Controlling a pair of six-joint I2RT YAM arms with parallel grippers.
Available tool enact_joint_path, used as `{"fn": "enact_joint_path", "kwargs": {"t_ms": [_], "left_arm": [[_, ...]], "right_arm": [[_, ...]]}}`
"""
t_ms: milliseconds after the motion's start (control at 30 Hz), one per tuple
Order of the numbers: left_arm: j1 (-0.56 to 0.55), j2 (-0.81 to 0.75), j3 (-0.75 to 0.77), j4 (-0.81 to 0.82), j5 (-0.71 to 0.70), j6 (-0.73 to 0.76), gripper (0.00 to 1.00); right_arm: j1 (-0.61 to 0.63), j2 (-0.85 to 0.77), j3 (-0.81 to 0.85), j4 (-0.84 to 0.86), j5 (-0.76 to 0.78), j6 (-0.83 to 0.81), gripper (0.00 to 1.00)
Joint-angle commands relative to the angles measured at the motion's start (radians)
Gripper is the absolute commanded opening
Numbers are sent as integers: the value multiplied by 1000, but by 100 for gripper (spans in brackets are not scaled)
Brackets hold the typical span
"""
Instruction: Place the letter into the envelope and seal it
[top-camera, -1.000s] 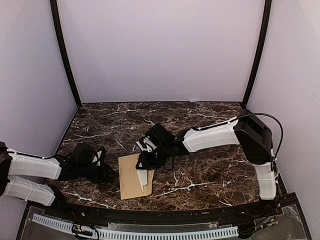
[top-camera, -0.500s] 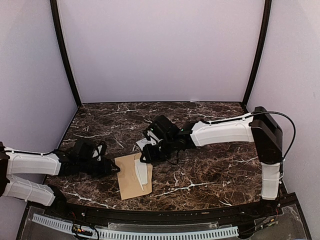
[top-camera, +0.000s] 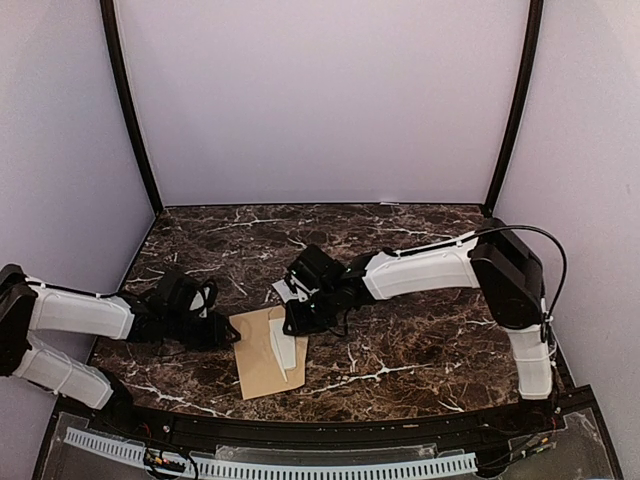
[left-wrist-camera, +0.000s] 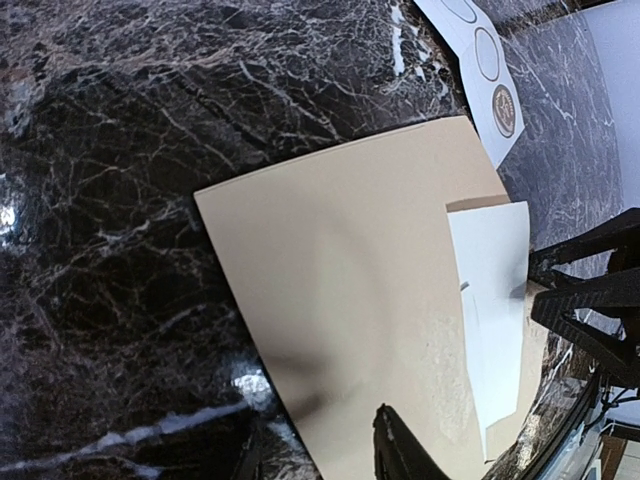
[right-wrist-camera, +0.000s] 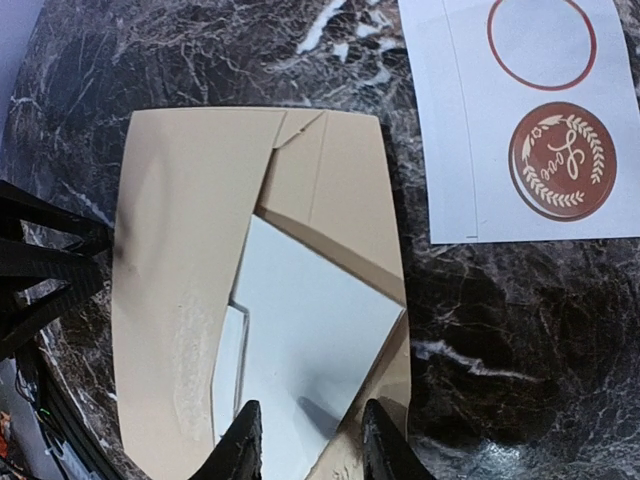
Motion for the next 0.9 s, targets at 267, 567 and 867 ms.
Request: {"fn": "enact_joint_path", "kwargs": {"t_ms": [267, 567, 867], "left_arm": [[16, 97, 24, 54, 38, 36, 30], [16, 133, 22, 77, 67, 41, 19], [16, 155, 18, 105, 107, 33, 14]], "right_arm": [[1, 71, 37, -4, 16, 12, 22], [0, 89, 38, 59, -35, 11, 9], [0, 116, 57, 92, -94, 15, 1]]}}
